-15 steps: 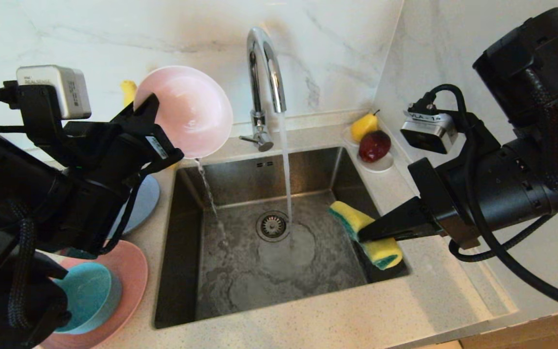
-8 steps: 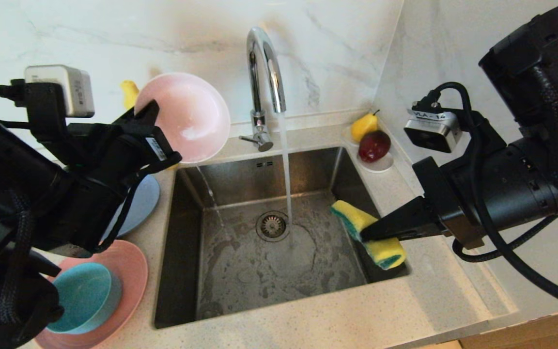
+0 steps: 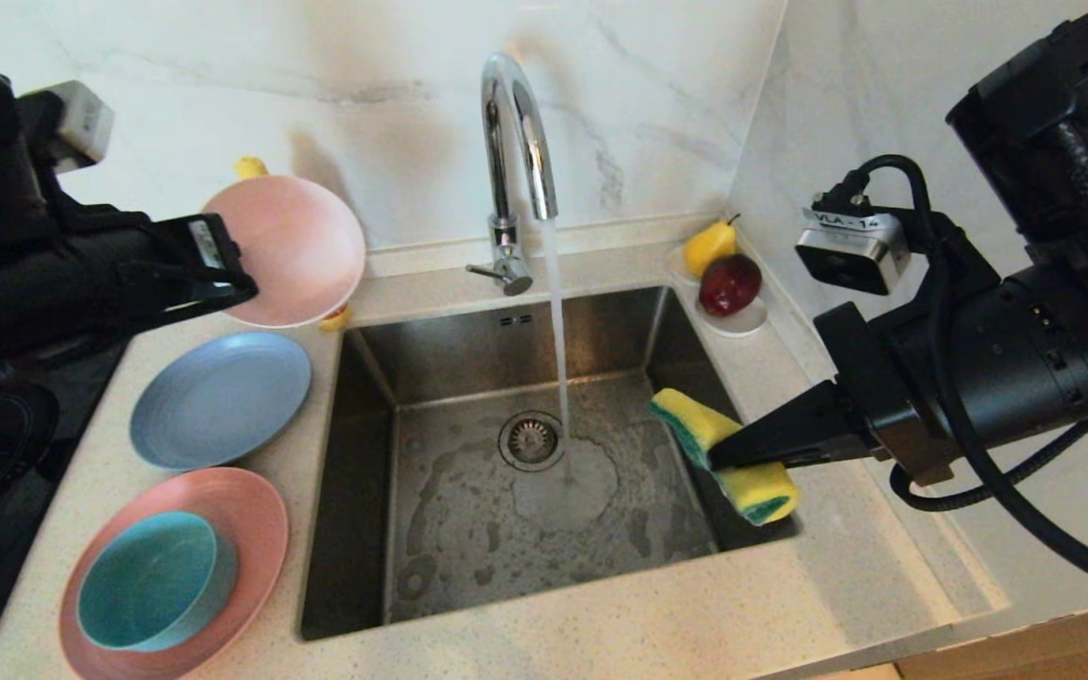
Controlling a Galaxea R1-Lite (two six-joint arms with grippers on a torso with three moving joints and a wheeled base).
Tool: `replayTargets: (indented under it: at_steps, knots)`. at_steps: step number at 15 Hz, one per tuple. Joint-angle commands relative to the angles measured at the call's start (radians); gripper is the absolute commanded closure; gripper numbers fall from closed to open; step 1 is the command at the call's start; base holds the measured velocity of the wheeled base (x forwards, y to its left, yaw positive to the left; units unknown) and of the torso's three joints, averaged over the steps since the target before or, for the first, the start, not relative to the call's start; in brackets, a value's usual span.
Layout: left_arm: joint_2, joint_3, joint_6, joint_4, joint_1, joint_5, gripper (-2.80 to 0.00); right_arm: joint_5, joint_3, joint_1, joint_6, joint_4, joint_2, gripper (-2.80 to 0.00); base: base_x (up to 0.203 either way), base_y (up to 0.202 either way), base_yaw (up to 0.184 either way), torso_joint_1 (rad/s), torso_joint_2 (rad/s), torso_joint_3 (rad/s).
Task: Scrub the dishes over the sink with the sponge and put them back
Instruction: Place the bowl on the table
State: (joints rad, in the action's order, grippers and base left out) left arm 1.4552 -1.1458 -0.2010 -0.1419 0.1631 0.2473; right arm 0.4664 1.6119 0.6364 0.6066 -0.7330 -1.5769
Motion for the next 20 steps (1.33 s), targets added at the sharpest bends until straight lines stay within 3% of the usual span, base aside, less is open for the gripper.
replayTargets:
  at_steps: [1, 4, 9, 11, 16, 20]
  knots:
    - [-0.014, -0.153, -0.102, 0.382, -0.162, -0.045, 0.00, 0.001, -0.006, 0.000, 0.002, -0.002, -0.002, 0.00, 0.000, 0.000, 0.000, 0.000, 0.00, 0.000]
    - [0.012, -0.211, -0.172, 0.440, -0.340, -0.113, 0.00, 0.001, -0.007, 0.000, -0.001, 0.000, -0.006, 0.00, 0.000, 0.000, 0.000, 0.000, 0.00, 0.000]
    - [0.147, -0.252, -0.284, 0.448, -0.630, -0.142, 0.00, 0.003, -0.007, 0.002, -0.002, 0.001, -0.015, 0.00, 0.000, 0.000, 0.000, 0.000, 0.00, 0.000]
    - [0.219, -0.266, -0.319, 0.445, -0.732, -0.184, 0.00, 0.003, -0.009, 0.002, -0.002, 0.001, -0.014, 0.00, 0.000, 0.000, 0.000, 0.000, 0.00, 0.000]
    - [0.396, -0.327, -0.390, 0.443, -0.903, -0.273, 0.00, 0.003, -0.041, 0.000, -0.007, 0.007, -0.003, 0.00, 0.000, 0.000, 0.000, 0.000, 0.00, 0.000]
    - [0.514, -0.391, -0.415, 0.445, -0.973, -0.315, 0.00, 0.003, -0.043, 0.002, -0.007, 0.007, 0.005, 0.00, 0.000, 0.000, 0.000, 0.000, 0.00, 0.000]
